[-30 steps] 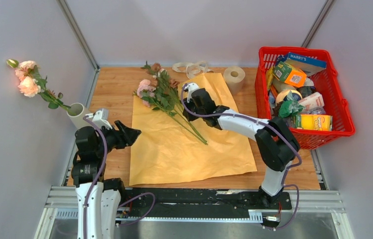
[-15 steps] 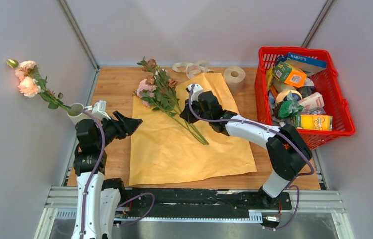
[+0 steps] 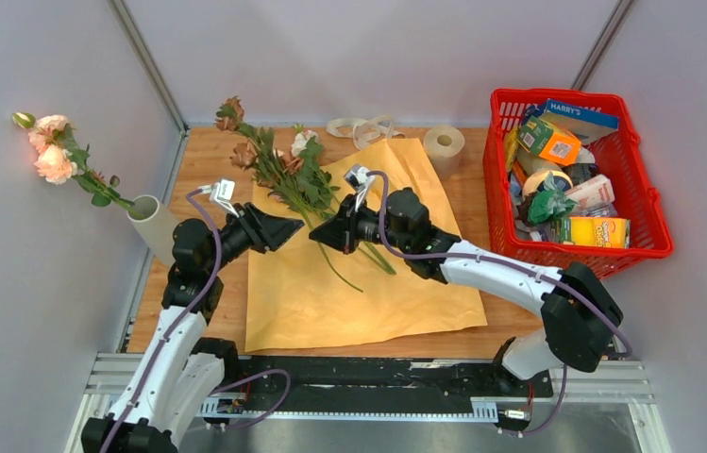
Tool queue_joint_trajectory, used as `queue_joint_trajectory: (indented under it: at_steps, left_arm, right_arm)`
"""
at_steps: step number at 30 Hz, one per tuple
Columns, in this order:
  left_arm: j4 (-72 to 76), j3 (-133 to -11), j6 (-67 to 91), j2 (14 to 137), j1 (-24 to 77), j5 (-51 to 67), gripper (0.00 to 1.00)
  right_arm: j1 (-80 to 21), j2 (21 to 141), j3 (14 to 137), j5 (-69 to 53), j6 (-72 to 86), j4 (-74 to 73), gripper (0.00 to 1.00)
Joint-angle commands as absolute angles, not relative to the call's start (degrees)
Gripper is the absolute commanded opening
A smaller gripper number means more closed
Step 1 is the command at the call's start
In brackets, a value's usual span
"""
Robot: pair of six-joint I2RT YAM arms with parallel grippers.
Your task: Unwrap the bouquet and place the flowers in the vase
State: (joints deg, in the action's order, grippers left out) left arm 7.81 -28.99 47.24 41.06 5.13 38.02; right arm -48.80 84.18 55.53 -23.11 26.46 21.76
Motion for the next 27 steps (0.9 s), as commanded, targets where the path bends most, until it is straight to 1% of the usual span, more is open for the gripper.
queue_joint_trajectory:
  at_steps: [1, 3, 5, 6, 7, 9, 10, 11, 12, 13, 14, 17, 19, 20, 21, 22, 23, 24, 25, 26, 27]
  left_arm:
    - [18.6, -30.0, 47.8, 39.9, 9.8, 37.7, 0.68]
    - [18.9, -29.9, 47.7, 39.6, 10.4, 37.4, 0.68]
    - [18.3, -29.9, 48.0, 39.6, 10.5, 37.0, 0.60]
    - [17.7, -30.0, 48.0, 39.5, 10.5, 36.9, 0.52]
    - [17.5, -30.0, 48.1, 39.2, 10.5, 36.7, 0.50]
    - [16.6, -29.9, 48.3, 38.6, 10.5, 35.8, 0.37]
    - [15.8, -30.1, 48.2, 38.4, 10.4, 35.5, 0.20]
    - [14.4, -30.8, 48.1, 38.0, 10.5, 34.6, 0.11]
    - [13.4, -31.2, 47.4, 37.9, 10.5, 33.6, 0.00]
    - [11.1, -32.6, 46.8, 37.6, 10.5, 33.1, 0.00]
    - [9.9, -33.2, 44.9, 37.5, 10.5, 32.1, 0.00]
    - [0.3, -38.6, 39.0, 37.2, 10.4, 26.0, 0.00]
    - [-5.3, -42.5, 33.0, 36.8, 10.5, 19.7, 0.00]
    - [-6.9, -43.5, 29.4, 36.5, 10.5, 13.7, 0.00]
    - [-9.0, -45.6, 27.9, 36.4, 10.5, 10.8, 0.00]
    - [-9.9, -46.6, 24.0, 36.0, 10.4, 4.3, 0.00]
    - [-11.5, -49.0, 20.4, 35.9, 10.5, 0.2, 0.00]
    - [-12.0, -50.0, 18.7, 35.7, 10.4, -7.1, 0.00]
    - [-12.7, -52.1, 16.1, 35.8, 10.4, -11.9, 0.00]
    - [-12.7, -53.0, 14.6, 35.9, 10.4, -20.1, 0.00]
    - [-12.3, -55.1, 11.7, 36.1, 10.4, -23.4, 0.00]
  right_arm:
    - [-51.4, 82.1, 55.1, -25.5, 30.1, 26.6, 0.00]
    - [-52.3, 82.1, 55.1, -25.4, 30.1, 26.7, 0.00]
    - [-52.8, 82.0, 55.3, -25.6, 30.5, 26.7, 0.00]
    - [-53.0, 81.8, 55.2, -25.6, 30.5, 26.6, 0.00]
    - [-53.2, 81.7, 55.0, -25.5, 30.4, 26.6, 0.00]
    - [-53.4, 81.5, 54.5, -25.1, 30.1, 25.9, 0.00]
    - [-53.5, 81.4, 54.1, -24.8, 29.9, 25.5, 0.00]
    - [-53.5, 81.2, 53.6, -24.4, 29.7, 25.1, 0.01]
    - [-53.5, 81.0, 53.0, -23.8, 29.4, 25.0, 0.05]
    - [-53.4, 80.6, 52.1, -23.3, 29.4, 24.8, 0.11]
    - [-53.5, 80.1, 51.4, -22.5, 29.4, 24.7, 0.21]
    - [-53.5, 77.2, 49.2, -20.0, 28.9, 23.3, 0.57]
    - [-53.5, 74.5, 47.6, -18.1, 27.7, 21.8, 0.78]
    - [-53.5, 72.9, 46.6, -16.9, 27.0, 20.9, 0.85]
    - [-53.5, 71.5, 45.6, -15.6, 26.5, 20.1, 0.91]
    - [-53.4, 69.7, 44.4, -14.6, 25.9, 19.4, 0.99]
    - [-53.5, 67.4, 43.3, -13.8, 25.8, 18.6, 1.00]
    - [-53.4, 66.0, 42.1, -13.1, 25.7, 18.2, 1.00]
    - [-53.5, 64.3, 40.5, -12.7, 25.7, 18.0, 1.00]
    - [-53.5, 62.7, 39.5, -12.1, 25.6, 17.8, 1.00]
    - [-53.5, 61.4, 38.4, -11.4, 25.5, 17.7, 1.00]
